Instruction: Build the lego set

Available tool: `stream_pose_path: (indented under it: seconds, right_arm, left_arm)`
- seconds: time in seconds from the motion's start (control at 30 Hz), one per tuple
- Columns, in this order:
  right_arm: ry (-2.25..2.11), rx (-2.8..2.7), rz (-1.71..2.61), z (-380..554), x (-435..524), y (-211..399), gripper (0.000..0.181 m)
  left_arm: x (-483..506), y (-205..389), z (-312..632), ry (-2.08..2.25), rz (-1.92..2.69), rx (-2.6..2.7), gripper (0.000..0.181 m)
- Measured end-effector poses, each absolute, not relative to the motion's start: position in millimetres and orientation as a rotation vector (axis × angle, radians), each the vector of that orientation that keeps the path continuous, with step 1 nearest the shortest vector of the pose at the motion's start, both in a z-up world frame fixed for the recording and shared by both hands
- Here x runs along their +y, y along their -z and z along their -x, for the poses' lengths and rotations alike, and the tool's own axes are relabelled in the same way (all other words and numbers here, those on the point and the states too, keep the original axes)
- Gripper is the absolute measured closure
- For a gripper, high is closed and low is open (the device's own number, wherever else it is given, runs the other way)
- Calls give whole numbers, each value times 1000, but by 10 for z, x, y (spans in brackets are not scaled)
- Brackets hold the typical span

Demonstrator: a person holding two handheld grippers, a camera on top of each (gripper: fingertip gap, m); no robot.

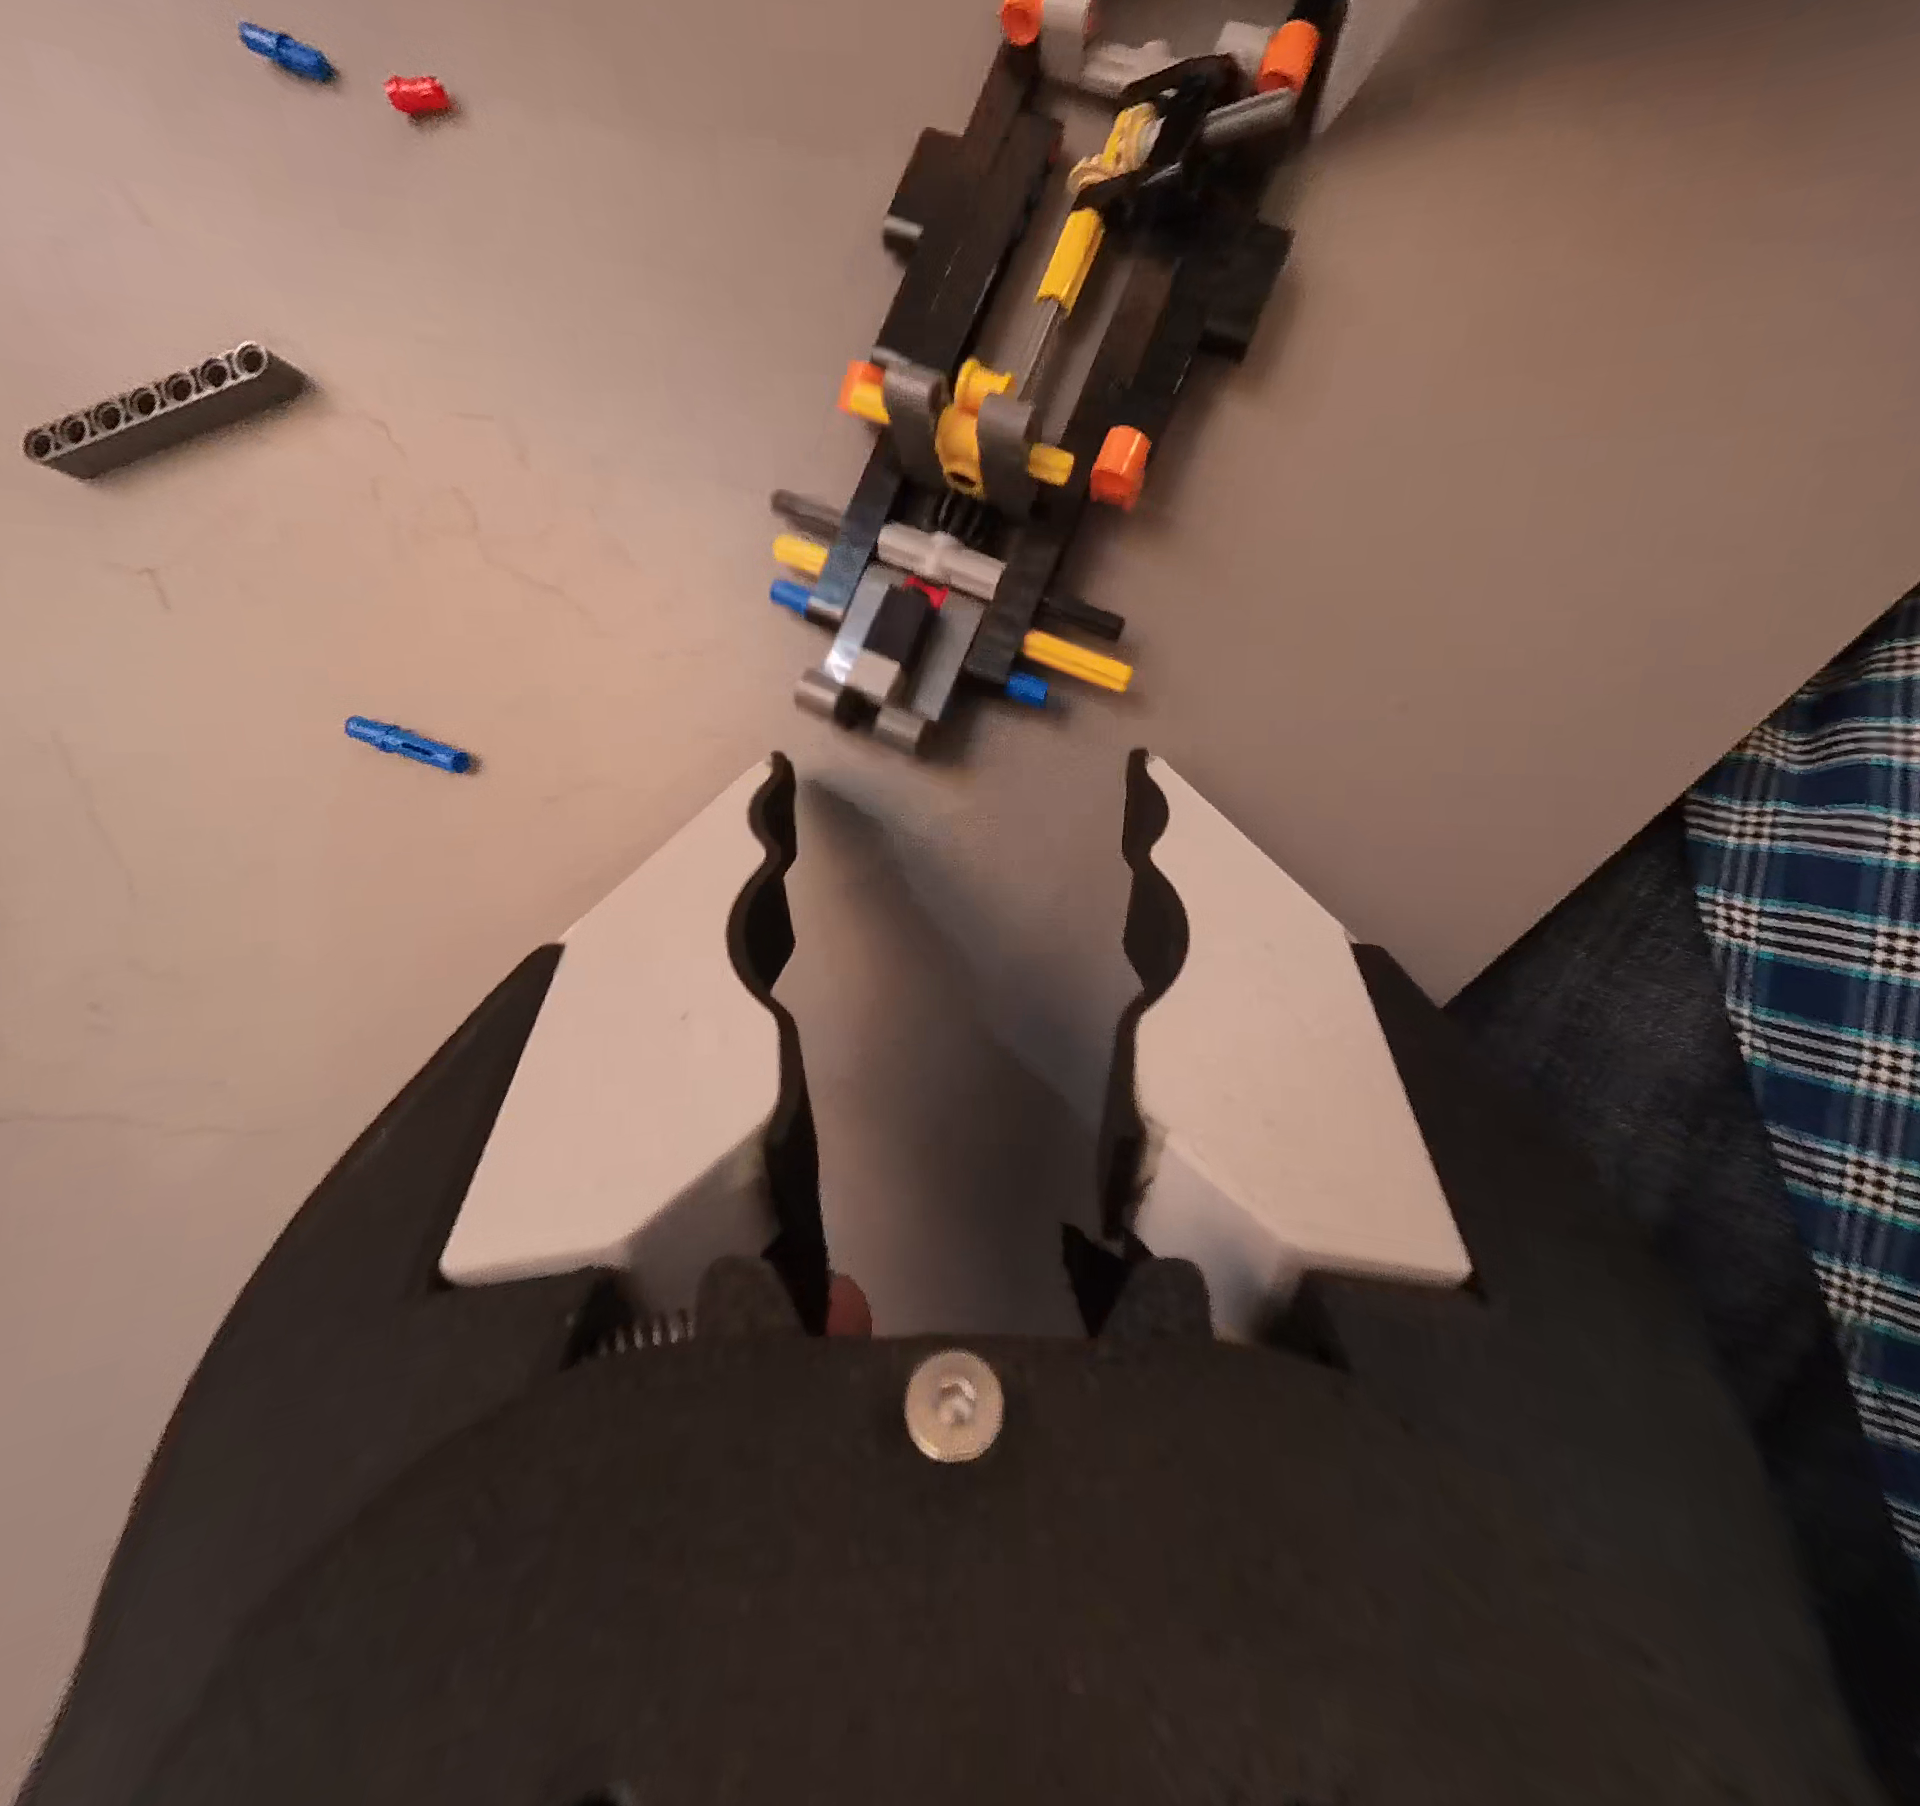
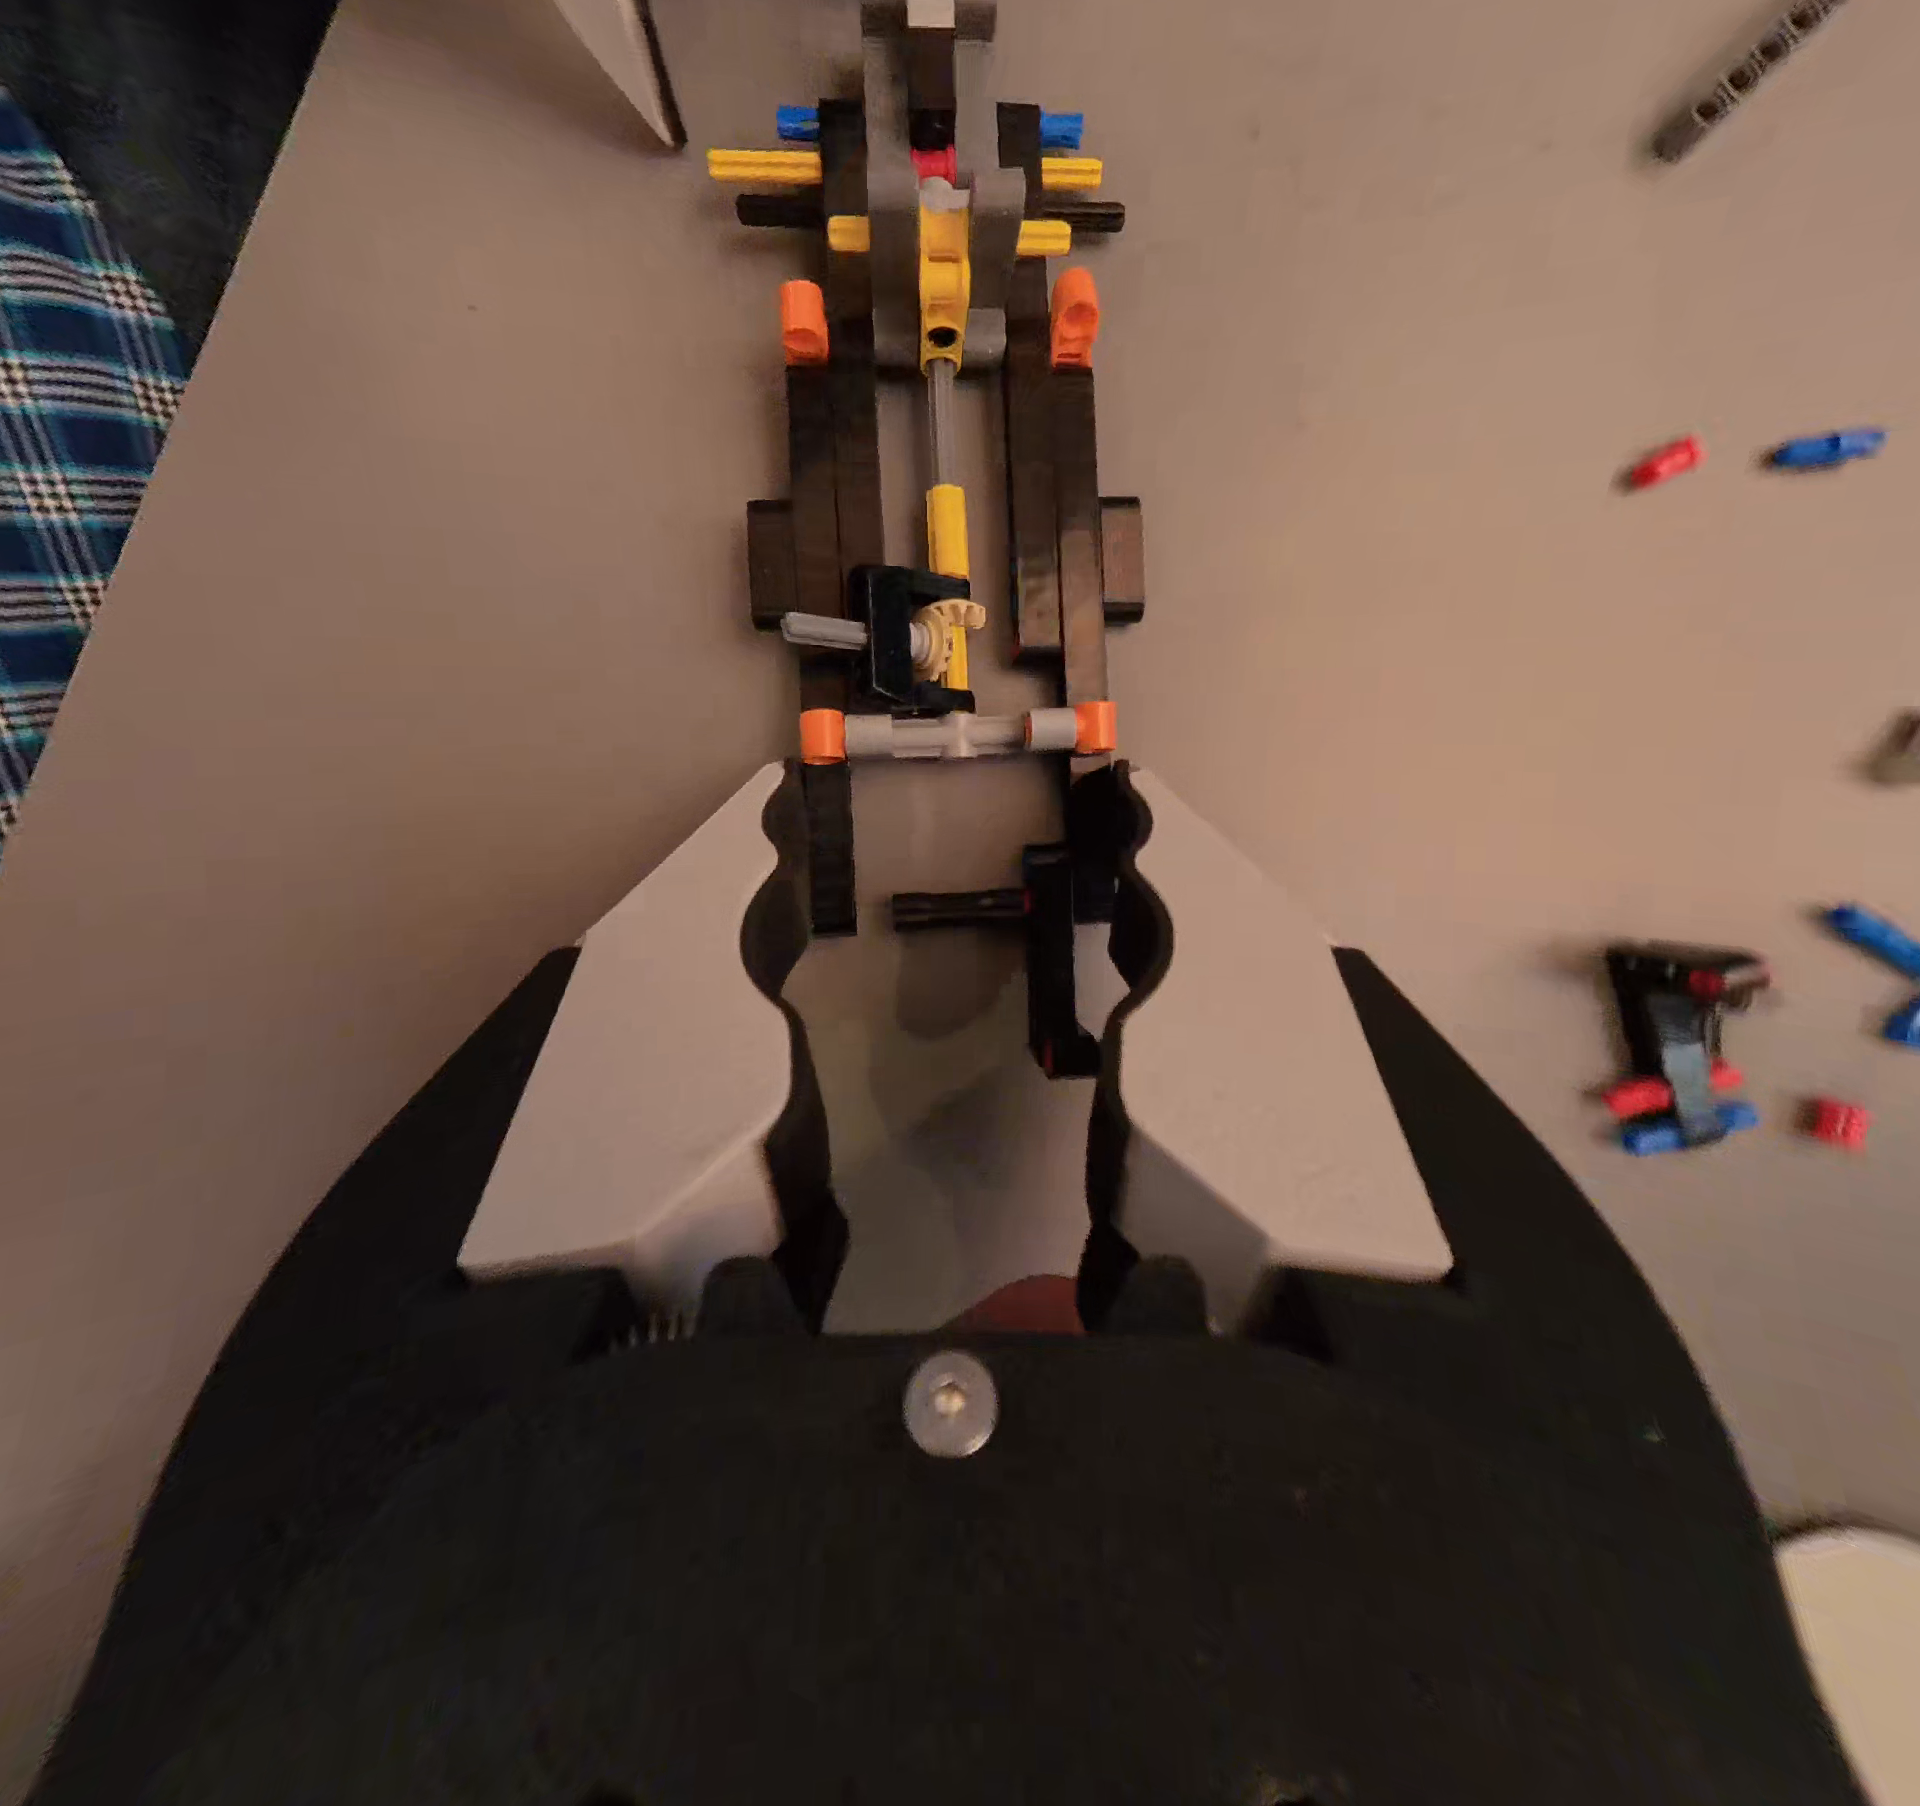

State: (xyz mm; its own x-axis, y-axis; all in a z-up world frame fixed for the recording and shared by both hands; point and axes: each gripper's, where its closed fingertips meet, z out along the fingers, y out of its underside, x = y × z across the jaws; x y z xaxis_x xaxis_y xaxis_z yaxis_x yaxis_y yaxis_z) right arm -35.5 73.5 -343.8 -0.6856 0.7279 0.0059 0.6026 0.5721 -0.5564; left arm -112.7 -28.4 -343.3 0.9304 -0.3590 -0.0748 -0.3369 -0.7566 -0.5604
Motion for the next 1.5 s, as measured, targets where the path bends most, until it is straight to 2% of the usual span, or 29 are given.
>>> stream_pose_path:
  seconds: [0.4, 0.7, 0.97, 1.03, 1.07, 1.23, 1.37, 1.43, 1.5]
  right_arm:
    - [-568, -2180, 1129, 102, 882, 3256, 126]
    - [-602, -2130, 1228, -181, 906, 3196, 126]
    - [-683, -2264, 1222, -453, 675, 3374, 126]
    - [-702, -2278, 1214, -484, 644, 3375, 118]
    - [-695, -2284, 1199, -505, 642, 3367, 112]
    - [-728, -2254, 1240, -648, 736, 3252, 107]
    - [-754, -2240, 1288, -813, 809, 3161, 109]
    - [-740, -2219, 1303, -867, 858, 3126, 109]
    - [-756, -2199, 1336, -919, 878, 3100, 109]
  left_arm:
    - [-199, 3346, 1100, 3, 2452, 499, 114]
    - [127, 2947, 660, -38, 2251, 628, 100]
    - [421, 3180, 61, -7, 2245, 1009, 88]
    - [435, 3275, 0, 4, 2266, 1065, 87]
    - [447, 3316, -10, 4, 2276, 1081, 88]
    - [408, 3394, -89, 106, 2316, 1090, 103]
    - [393, 3415, -108, 167, 2336, 1074, 106]
    - [390, 3411, -118, 169, 2327, 1083, 117]
    - [389, 3411, -120, 170, 2324, 1087, 118]
